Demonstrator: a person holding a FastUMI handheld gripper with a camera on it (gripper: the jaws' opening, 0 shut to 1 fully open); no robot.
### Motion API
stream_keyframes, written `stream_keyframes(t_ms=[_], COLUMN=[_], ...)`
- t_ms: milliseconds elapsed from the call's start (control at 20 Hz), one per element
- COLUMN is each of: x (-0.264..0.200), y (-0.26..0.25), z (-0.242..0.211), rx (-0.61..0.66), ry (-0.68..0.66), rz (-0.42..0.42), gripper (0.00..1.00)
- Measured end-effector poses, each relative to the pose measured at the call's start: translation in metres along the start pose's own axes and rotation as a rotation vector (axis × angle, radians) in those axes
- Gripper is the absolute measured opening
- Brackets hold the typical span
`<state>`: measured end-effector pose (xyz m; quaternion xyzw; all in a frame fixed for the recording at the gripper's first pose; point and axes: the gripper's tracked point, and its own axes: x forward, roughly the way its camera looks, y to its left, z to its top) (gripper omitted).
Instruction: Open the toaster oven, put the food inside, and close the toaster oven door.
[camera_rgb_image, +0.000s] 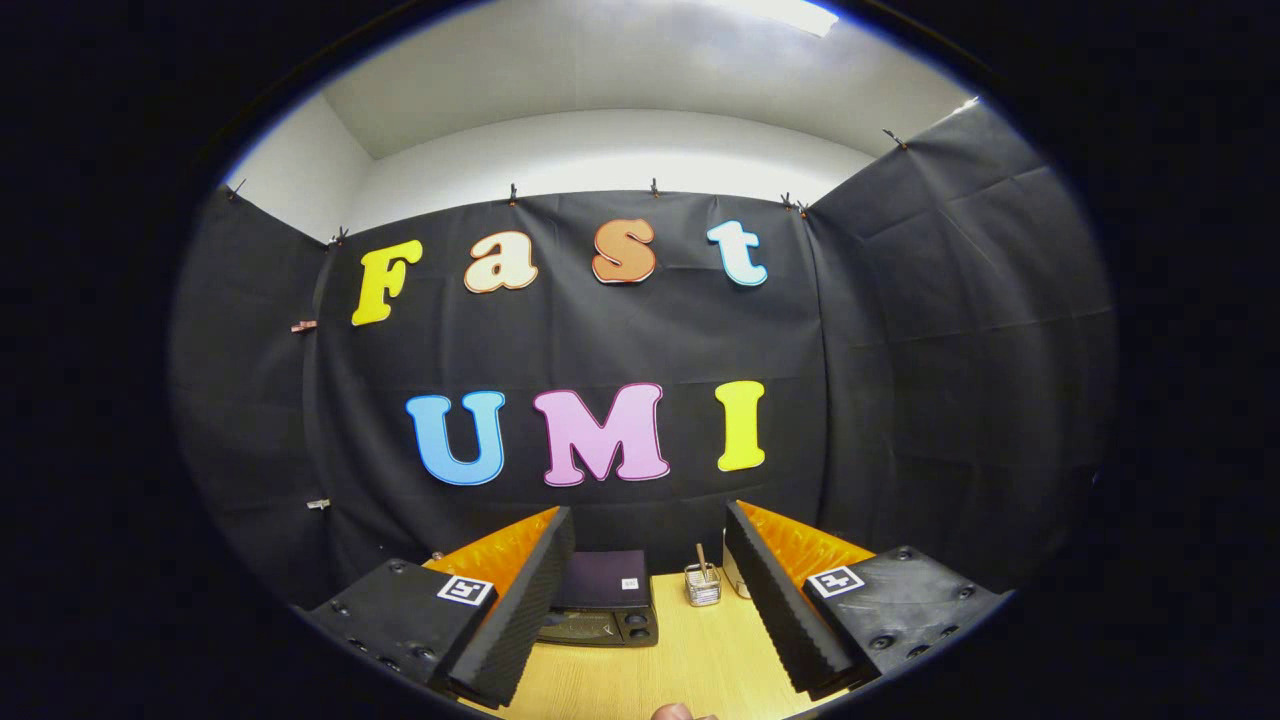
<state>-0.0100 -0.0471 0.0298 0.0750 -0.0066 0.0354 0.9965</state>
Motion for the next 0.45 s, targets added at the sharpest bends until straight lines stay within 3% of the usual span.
stream_keyframes(t_ms=[450], x=[0.0021], y=[-0.0021], z=[0.0019], rx=[-0.003], ry=[-0.012], rz=[-0.005], gripper=[0.98])
